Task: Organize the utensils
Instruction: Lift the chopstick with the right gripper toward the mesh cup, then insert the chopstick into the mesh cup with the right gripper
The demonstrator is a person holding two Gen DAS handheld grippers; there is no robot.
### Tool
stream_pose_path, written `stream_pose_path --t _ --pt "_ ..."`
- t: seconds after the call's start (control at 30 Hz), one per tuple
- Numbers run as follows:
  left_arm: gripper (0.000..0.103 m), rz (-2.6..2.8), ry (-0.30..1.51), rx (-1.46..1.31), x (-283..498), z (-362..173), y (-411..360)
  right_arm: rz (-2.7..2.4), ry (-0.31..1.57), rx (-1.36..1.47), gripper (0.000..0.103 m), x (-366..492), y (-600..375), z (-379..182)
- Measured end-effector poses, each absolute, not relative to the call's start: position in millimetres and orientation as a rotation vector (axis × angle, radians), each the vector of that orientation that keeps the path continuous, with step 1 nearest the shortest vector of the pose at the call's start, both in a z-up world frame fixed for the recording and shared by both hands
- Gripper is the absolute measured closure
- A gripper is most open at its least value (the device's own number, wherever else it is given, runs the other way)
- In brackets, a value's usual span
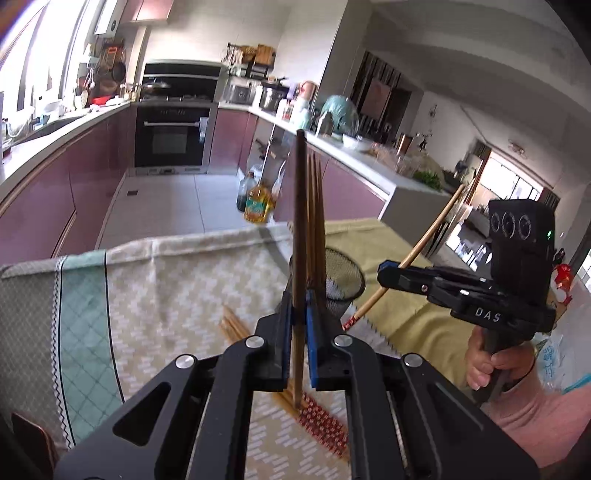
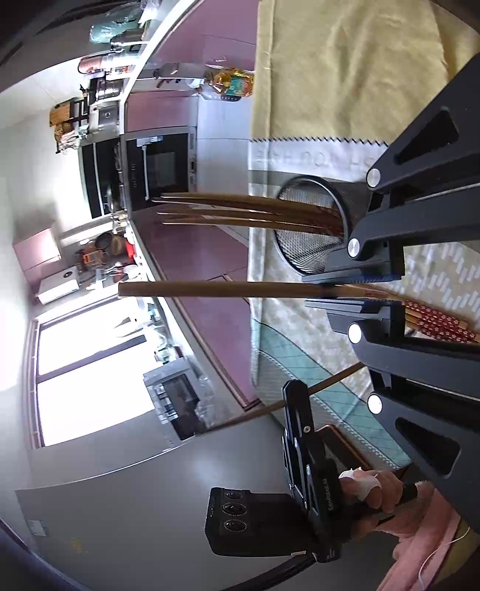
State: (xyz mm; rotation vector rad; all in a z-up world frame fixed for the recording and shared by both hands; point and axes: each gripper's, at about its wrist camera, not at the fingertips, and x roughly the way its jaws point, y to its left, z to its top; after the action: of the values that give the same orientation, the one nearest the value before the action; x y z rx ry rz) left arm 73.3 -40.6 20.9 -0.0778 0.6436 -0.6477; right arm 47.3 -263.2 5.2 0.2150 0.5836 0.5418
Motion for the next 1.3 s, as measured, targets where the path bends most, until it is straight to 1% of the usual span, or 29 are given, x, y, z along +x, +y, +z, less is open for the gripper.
stream_pose_path --t 0.57,0.8,1.0,1.3 --pt "0.096 -0.701 0.505 -0.134 97 85 -59 0.500 0.454 0.171 0.097 53 -287 61" --pt "0.096 -0.701 0.465 -0.130 106 101 -71 0.488 0.419 0.161 0.097 59 -290 73" --pt "0.096 -0.674 0.503 -0.059 119 92 -91 0.471 0.457 0.157 0.097 75 -286 63" --pt "0.096 -0.679 0.636 0.050 134 50 -116 0.473 0.611 0.165 0.097 102 -281 26"
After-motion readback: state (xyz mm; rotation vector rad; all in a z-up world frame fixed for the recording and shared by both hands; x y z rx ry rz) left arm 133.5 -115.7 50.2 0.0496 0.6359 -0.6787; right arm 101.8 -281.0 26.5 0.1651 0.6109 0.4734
